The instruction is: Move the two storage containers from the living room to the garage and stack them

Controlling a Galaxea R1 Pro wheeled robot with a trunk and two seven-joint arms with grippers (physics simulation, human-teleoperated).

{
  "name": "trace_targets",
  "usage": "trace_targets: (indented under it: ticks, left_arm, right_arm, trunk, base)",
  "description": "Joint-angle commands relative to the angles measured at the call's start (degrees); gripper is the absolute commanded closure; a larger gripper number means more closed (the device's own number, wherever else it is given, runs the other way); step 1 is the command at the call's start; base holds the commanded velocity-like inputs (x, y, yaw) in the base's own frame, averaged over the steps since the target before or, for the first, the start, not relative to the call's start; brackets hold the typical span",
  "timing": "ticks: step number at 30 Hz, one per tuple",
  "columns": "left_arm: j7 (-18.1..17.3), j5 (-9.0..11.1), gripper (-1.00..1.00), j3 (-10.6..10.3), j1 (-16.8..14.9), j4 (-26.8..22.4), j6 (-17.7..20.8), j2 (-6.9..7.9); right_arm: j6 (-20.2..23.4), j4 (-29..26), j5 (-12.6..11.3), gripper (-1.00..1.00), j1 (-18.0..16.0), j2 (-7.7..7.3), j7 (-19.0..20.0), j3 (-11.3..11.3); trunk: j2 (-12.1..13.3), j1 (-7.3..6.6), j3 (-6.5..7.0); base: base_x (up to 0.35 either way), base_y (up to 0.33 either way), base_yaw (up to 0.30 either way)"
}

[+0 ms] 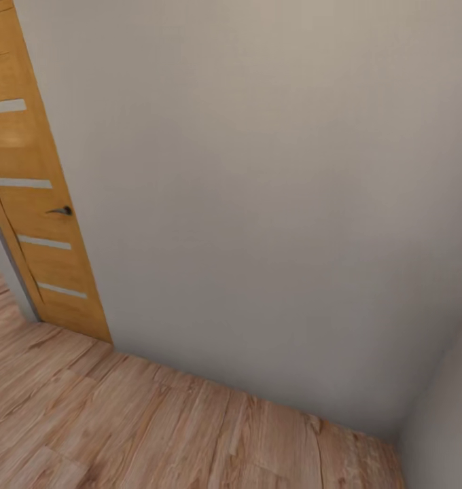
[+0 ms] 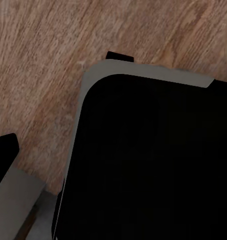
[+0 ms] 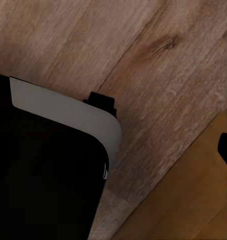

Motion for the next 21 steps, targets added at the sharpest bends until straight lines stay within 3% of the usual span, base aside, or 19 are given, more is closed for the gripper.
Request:
trace_targets:
  ticks: [1,6,12,14,15,21]
  left_arm:
    - [0.06,0.20,-1.00,0.01,0.01,-0.05,-0.10,-0.01]
    - [0.06,0.20,-1.00,-0.01,0.01,-0.05,-0.11,-0.01]
    - [0.08,0.40,-1.00,0.01,0.01,-0.05,-0.35,-0.01]
    - [0.08,2.14,-1.00,-0.01,0.01,-0.05,-0.37,0.01]
    - [0.04,5.43,-1.00,-0.18,0.01,-0.07,-0.44,0.25]
    - [-0.03,6.11,-1.00,-0.36,0.01,-0.22,-0.46,0.14]
  right_arm:
    - [-0.33,0.18,-0.59,-1.00,-0.07,0.02,0.32,0.39]
    - [-0.46,0.18,-0.55,-1.00,-0.07,0.01,0.32,0.39]
    - [-0.70,0.18,-0.72,-1.00,-0.07,-0.06,0.30,0.39]
    - [-0.80,0.18,-0.82,-1.00,-0.07,-0.02,0.25,0.39]
    - [-0.99,0.18,-0.97,-1.00,-0.07,0.10,0.14,0.24]
    - [-1.17,0.18,-0.99,-1.00,-0.07,0.17,0.05,0.03]
  trunk:
    - [-0.02,0.03,-0.05]
    - [-0.02,0.03,-0.05]
    - [-0.02,0.03,-0.05]
    - [-0.02,0.03,-0.05]
    - [-0.02,0.03,-0.05]
    - [-0.02,0.03,-0.05]
  base:
    - [0.322,0.000,0.003]
    - [0.322,0.000,0.047]
    - [0.191,0.000,0.245]
    - [0.019,0.000,0.268]
    - [0.001,0.000,0.269]
    - [0.000,0.000,0.271]
